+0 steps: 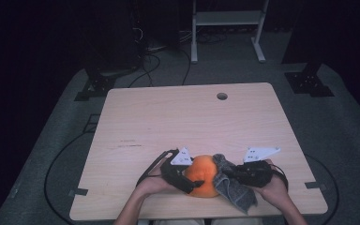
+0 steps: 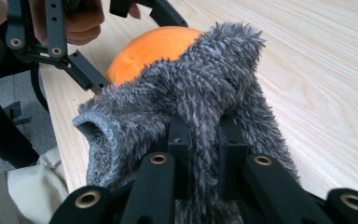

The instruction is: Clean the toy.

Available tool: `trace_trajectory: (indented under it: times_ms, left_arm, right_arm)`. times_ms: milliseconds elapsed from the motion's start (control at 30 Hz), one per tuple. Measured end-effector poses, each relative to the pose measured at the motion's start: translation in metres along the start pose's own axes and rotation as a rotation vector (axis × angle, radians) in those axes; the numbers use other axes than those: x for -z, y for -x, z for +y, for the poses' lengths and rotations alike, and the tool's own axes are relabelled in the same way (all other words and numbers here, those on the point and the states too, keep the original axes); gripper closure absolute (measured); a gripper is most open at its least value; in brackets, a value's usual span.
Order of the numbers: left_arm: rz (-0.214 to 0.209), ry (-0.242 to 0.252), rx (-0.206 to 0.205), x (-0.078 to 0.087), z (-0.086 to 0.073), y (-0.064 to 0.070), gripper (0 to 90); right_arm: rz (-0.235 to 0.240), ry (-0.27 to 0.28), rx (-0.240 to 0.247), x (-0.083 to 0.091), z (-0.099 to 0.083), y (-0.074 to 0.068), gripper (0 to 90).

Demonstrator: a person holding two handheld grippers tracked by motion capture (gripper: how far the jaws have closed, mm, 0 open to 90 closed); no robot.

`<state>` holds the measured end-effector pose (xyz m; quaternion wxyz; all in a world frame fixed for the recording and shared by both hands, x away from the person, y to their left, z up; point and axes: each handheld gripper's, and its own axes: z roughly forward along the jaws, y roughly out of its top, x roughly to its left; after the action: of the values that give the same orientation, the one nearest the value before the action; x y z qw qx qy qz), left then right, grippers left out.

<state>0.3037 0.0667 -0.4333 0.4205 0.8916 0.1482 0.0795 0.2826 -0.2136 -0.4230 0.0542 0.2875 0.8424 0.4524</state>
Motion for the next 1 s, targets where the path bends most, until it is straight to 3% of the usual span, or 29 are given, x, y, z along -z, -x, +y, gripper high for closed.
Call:
trace_trajectory:
  times_ms: [100,200,267,300,367,433,500,567,633,767,900,1000]
  left_arm:
    - [0.050,0.089,-0.061,0.007,0.008,0.009,33.4]
    - [0.132,0.167,-0.135,0.012,0.018,0.018,36.8]
    - [0.188,0.182,-0.192,0.008,0.020,0.021,35.6]
    - [0.194,0.154,-0.203,0.004,0.018,0.021,34.0]
    - [0.162,0.092,-0.171,-0.005,0.013,0.017,25.4]
    - [0.133,0.131,-0.096,-0.001,0.013,0.012,16.6]
    - [0.141,0.180,-0.035,0.005,0.015,0.007,13.3]
    - [0.157,0.153,-0.020,0.004,0.014,0.004,13.4]
    - [0.133,0.123,-0.006,-0.003,0.007,0.004,17.3]
    - [0.141,0.121,-0.043,-0.004,0.002,0.009,24.5]
    - [0.118,0.107,-0.111,-0.004,0.004,0.015,28.0]
    - [0.103,0.092,-0.129,-0.001,0.006,0.016,25.2]
  right_arm:
    - [-0.020,0.016,-0.003,0.006,0.000,0.001,78.8]
    - [-0.062,0.045,0.008,0.016,0.004,0.002,78.9]
    - [-0.085,0.073,0.009,0.021,0.007,0.003,78.9]
    - [-0.099,0.071,0.007,0.021,0.007,0.004,79.0]
    - [-0.115,0.025,0.013,0.012,0.003,0.007,79.0]
    - [-0.119,-0.025,0.030,-0.001,-0.004,0.006,79.3]
    - [-0.103,-0.023,0.035,-0.002,-0.003,0.003,79.2]
    - [-0.108,-0.026,0.052,-0.002,-0.003,0.000,79.2]
    - [-0.099,-0.024,0.052,-0.002,-0.005,-0.001,79.2]
    - [-0.099,-0.009,0.048,0.008,-0.002,0.000,79.1]
    - [-0.088,0.089,0.048,0.018,0.014,-0.006,79.1]
    - [-0.084,0.036,0.070,0.000,0.014,-0.009,79.1]
